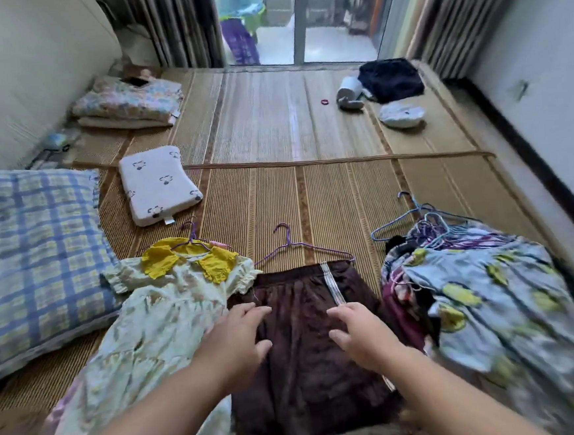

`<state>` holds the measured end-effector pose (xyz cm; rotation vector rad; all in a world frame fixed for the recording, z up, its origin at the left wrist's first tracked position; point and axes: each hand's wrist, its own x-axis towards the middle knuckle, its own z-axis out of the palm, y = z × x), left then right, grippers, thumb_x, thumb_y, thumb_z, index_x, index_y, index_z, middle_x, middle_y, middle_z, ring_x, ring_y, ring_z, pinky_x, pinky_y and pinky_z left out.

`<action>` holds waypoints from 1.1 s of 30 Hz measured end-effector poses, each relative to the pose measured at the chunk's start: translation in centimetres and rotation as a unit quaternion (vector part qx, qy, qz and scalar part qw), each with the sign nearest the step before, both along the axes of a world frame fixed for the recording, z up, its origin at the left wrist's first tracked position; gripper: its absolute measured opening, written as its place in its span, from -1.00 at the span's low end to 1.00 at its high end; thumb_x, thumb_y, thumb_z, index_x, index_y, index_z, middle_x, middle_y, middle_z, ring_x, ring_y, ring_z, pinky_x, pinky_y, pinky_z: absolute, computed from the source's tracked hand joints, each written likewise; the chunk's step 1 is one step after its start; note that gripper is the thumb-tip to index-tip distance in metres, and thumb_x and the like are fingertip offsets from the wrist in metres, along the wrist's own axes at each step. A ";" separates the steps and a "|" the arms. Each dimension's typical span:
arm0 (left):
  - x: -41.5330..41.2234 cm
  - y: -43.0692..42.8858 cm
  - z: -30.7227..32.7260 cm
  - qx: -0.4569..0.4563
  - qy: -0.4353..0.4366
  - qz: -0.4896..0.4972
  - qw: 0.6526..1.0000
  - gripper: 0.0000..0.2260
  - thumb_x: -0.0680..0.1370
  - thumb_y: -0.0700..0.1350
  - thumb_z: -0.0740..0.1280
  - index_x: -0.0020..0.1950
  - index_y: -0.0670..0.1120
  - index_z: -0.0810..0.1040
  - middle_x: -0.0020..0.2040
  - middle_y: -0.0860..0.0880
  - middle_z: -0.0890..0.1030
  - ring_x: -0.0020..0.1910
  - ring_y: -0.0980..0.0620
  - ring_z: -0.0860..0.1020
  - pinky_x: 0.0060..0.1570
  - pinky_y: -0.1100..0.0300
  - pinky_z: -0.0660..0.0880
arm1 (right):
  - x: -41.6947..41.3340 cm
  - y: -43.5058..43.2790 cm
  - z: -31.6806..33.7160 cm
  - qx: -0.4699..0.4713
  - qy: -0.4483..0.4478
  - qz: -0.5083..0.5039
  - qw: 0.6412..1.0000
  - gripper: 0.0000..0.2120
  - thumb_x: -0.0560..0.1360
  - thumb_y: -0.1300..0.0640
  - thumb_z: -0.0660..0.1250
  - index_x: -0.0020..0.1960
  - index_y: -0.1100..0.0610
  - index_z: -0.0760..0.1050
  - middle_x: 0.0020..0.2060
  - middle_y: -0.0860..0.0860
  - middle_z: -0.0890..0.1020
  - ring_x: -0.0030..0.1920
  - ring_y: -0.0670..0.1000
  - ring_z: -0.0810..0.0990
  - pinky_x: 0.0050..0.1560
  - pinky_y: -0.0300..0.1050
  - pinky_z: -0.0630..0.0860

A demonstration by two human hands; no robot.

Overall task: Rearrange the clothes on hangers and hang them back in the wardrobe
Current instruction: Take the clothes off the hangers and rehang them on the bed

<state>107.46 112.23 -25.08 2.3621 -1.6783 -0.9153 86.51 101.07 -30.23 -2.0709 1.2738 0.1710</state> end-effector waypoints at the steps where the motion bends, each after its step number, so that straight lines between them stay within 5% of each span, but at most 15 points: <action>1: -2.2 0.2 0.4 0.000 0.008 -0.016 1.000 -0.49 0.54 0.05 0.26 0.48 0.15 0.22 0.50 0.06 0.19 0.48 0.04 0.16 0.43 0.06 0.18 | -3.0 0.6 0.6 -0.002 0.006 -0.021 1.000 -0.56 0.48 -0.07 0.26 0.35 -0.07 0.39 0.31 -0.07 0.40 0.33 -0.03 0.40 0.36 -0.04 0.32; 9: -16.2 -3.1 3.4 -0.029 0.026 -0.131 0.991 -0.52 0.54 0.09 0.25 0.45 0.19 0.25 0.45 0.13 0.26 0.45 0.10 0.21 0.40 0.13 0.21 | -21.5 -0.5 5.1 -0.008 0.063 -0.157 0.986 -0.59 0.53 0.04 0.23 0.38 0.02 0.37 0.34 0.01 0.40 0.36 0.01 0.35 0.32 -0.11 0.31; 16: -24.0 -12.9 2.6 0.006 0.014 -0.128 0.992 -0.53 0.52 0.06 0.25 0.43 0.18 0.28 0.41 0.13 0.31 0.42 0.07 0.27 0.37 0.06 0.26 | -31.2 -9.9 4.5 -0.004 0.056 -0.245 0.968 -0.48 0.53 0.08 0.26 0.46 0.05 0.24 0.41 0.07 0.34 0.41 0.08 0.29 0.33 -0.05 0.30; 23: -30.8 -26.5 -1.9 0.036 0.016 -0.080 0.996 -0.53 0.53 0.08 0.25 0.43 0.16 0.28 0.38 0.09 0.35 0.35 0.04 0.35 0.33 -0.01 0.34 | -36.2 -24.1 0.5 0.000 0.081 -0.174 0.981 -0.26 0.42 0.15 0.37 0.49 -0.10 0.11 0.42 0.05 0.30 0.38 0.09 0.34 0.29 -0.03 0.38; 29: -33.7 -32.6 -7.9 0.092 0.019 -0.073 0.993 -0.51 0.54 0.06 0.26 0.46 0.13 0.24 0.43 0.10 0.30 0.39 0.07 0.31 0.37 0.03 0.31 | -38.6 -33.8 -5.8 -0.005 0.138 -0.144 0.980 -0.31 0.48 0.19 0.29 0.51 -0.09 0.07 0.46 0.00 0.25 0.42 0.07 0.29 0.34 0.03 0.36; 33: -34.2 -34.0 -11.8 0.127 0.028 -0.055 0.990 -0.49 0.53 0.06 0.27 0.46 0.13 0.24 0.42 0.10 0.30 0.39 0.08 0.32 0.36 0.04 0.32 | -39.2 -39.0 -9.2 -0.015 0.221 -0.123 0.967 -0.20 0.42 0.22 0.26 0.53 -0.09 -0.06 0.51 -0.02 0.09 0.49 0.10 0.10 0.41 0.18 0.23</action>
